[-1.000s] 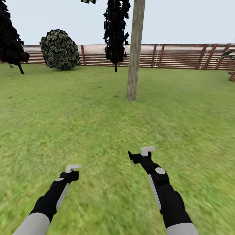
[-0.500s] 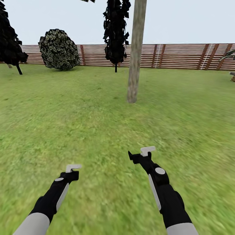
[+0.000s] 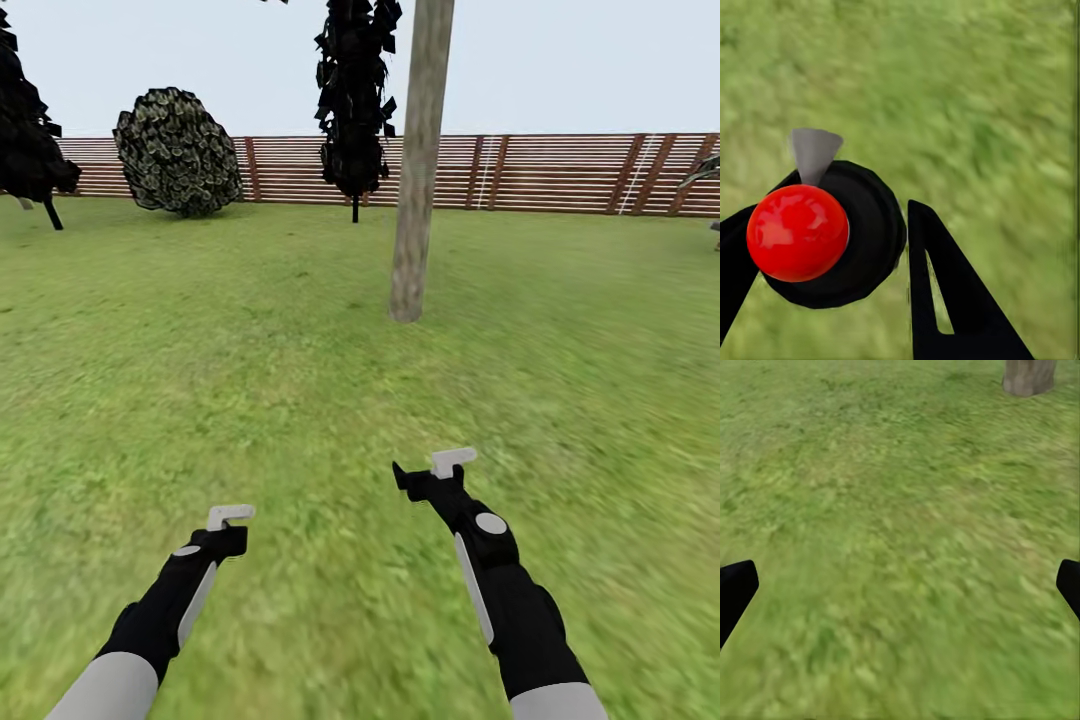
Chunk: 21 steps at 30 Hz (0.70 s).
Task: In the garden, pick up the pesticide atomizer on the floor and spray pesticide onto both trees until each tree trunk is fully covered.
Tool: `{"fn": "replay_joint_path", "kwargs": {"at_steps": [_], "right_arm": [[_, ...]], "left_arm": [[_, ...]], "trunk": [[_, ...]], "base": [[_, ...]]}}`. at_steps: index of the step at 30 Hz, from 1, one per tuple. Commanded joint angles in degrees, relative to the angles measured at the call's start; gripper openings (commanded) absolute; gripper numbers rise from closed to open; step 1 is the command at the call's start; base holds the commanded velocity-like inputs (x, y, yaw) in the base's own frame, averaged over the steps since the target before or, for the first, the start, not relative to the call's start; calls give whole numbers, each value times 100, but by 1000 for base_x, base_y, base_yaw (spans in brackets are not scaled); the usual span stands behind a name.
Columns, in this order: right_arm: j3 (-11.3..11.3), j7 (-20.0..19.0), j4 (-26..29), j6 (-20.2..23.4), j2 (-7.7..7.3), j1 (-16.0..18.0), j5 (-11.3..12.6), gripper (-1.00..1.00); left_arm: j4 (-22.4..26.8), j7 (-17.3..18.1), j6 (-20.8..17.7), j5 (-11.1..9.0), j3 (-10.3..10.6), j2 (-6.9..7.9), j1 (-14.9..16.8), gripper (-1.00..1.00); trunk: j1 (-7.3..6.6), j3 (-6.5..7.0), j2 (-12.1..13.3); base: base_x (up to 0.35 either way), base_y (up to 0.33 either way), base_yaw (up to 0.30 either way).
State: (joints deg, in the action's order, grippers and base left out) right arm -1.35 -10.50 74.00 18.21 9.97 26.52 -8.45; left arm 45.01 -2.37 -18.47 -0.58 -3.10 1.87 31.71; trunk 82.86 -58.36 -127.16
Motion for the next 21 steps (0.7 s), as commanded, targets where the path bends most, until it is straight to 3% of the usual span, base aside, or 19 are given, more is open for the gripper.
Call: {"fn": "replay_joint_path", "kwargs": {"at_steps": [1, 21], "right_arm": [[11, -36, 19, 27, 3, 2, -60, 100], [19, -46, 39, 21, 3, 2, -53, 100]], "left_arm": [[9, -9, -33, -3, 2, -4, 1, -100], [81, -1, -52, 5, 2, 7, 1, -100]], "trunk": [[3, -5, -2], [3, -5, -2]], "base": [[339, 0, 0], [339, 0, 0]]}}
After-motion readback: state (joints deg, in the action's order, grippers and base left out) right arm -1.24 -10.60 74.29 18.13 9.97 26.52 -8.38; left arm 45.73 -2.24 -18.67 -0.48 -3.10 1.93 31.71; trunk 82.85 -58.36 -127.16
